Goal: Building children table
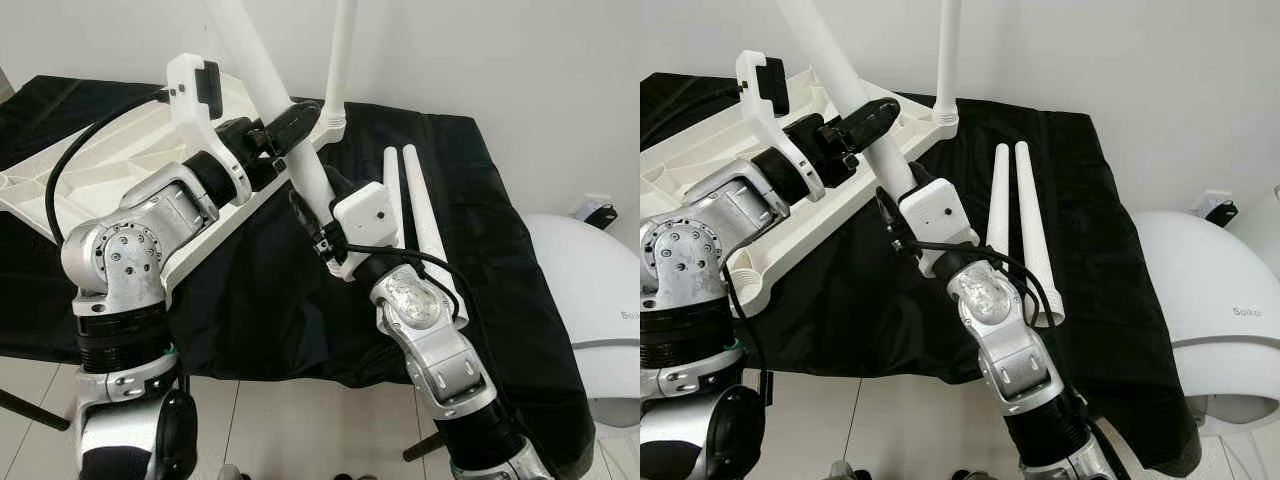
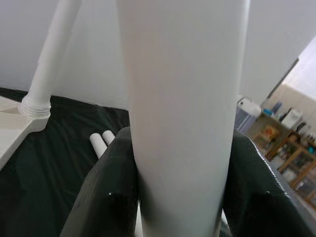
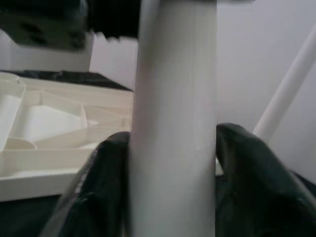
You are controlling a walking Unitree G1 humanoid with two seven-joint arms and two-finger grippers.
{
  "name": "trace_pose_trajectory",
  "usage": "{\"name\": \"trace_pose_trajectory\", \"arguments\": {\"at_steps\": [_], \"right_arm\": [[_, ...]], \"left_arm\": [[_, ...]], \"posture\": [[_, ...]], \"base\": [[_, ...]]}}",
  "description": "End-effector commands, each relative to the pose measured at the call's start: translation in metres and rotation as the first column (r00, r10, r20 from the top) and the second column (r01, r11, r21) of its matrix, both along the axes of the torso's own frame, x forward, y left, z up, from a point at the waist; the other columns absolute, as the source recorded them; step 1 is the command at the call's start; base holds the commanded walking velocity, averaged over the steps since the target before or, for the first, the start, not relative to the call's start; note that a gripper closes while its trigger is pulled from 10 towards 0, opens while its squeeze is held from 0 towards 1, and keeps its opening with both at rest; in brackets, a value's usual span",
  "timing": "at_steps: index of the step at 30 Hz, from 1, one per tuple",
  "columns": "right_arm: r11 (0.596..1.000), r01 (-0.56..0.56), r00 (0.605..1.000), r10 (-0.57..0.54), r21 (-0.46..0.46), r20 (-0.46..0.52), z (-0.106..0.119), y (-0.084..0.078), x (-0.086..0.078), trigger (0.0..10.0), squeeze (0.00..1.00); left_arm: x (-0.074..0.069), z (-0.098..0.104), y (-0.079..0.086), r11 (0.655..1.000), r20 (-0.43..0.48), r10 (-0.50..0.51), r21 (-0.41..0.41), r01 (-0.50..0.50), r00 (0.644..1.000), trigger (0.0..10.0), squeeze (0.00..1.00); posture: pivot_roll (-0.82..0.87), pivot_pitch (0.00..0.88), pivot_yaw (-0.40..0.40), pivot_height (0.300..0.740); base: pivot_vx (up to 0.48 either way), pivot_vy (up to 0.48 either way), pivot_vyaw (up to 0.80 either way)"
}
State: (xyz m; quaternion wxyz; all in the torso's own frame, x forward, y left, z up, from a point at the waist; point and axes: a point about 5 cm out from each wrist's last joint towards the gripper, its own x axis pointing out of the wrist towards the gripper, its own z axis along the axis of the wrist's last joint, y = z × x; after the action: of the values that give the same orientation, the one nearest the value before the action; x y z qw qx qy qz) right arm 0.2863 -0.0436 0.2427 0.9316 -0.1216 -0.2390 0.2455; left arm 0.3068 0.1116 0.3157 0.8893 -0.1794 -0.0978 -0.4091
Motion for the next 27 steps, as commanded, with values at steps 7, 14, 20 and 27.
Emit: {"name": "trace_pose_trajectory", "arguments": {"at_steps": [7,14,20,27], "right_arm": [[0.997,-0.001,0.985,0.013,0.074,-0.173,-0.007,-0.003,0.008,10.0,0.00],[0.991,-0.034,0.977,0.060,0.128,-0.206,-0.001,-0.002,0.008,10.0,0.00],[0.993,-0.053,0.984,0.070,0.108,-0.163,0.007,0.000,0.005,10.0,0.00],[0.995,-0.038,0.981,0.054,0.087,-0.187,0.005,-0.002,0.007,6.7,0.00]], "left_arm": [[-0.025,0.007,-0.020,0.975,0.290,-0.106,0.216,0.043,0.951,0.0,0.00],[-0.032,0.001,-0.038,0.930,0.382,-0.156,0.367,0.006,0.911,0.0,0.00],[-0.031,-0.005,-0.042,0.918,0.370,-0.170,0.397,0.010,0.913,0.0,0.00],[-0.031,-0.009,-0.042,0.915,0.391,-0.160,0.404,-0.013,0.907,0.0,0.00]], "posture": [[0.01,0.094,-0.006,0.740],[0.01,0.091,-0.003,0.740],[0.00,0.095,-0.001,0.740],[0.01,0.098,-0.002,0.740]], "base": [[0.000,0.000,0.00],[0.000,0.000,0.00],[0.000,0.000,0.00],[0.000,0.000,0.00]]}}
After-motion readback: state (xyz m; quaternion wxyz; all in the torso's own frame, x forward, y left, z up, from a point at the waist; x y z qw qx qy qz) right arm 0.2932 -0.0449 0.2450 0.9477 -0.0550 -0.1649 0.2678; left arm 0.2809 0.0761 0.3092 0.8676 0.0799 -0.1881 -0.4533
